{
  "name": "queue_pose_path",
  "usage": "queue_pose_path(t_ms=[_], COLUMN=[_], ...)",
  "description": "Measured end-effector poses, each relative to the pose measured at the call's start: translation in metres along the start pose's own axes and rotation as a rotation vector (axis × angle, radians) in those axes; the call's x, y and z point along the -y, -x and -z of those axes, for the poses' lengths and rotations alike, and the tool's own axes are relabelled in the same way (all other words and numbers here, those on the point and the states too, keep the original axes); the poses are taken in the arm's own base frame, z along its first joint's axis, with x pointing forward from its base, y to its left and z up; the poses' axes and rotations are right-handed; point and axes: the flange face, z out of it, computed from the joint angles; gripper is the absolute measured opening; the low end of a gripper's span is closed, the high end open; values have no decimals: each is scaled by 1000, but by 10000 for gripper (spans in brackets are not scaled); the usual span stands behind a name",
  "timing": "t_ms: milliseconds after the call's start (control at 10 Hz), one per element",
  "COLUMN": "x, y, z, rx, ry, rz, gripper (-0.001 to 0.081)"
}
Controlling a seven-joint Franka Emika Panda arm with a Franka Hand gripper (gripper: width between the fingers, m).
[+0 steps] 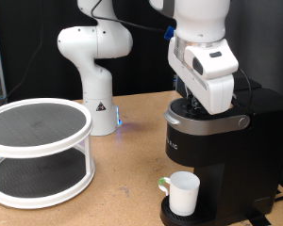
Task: Make a cup of coffee with the keurig machine
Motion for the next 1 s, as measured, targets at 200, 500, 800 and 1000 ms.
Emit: queue_pose_path(t_ms=[200,500,800,1000], x=[-4,-1,5,9], y=[-7,8,26,35], z=[3,13,40,50], rx=[-130,-272,-342,-298], ry=[39,24,41,48], rz=[34,90,79,68], gripper=[7,7,7,7])
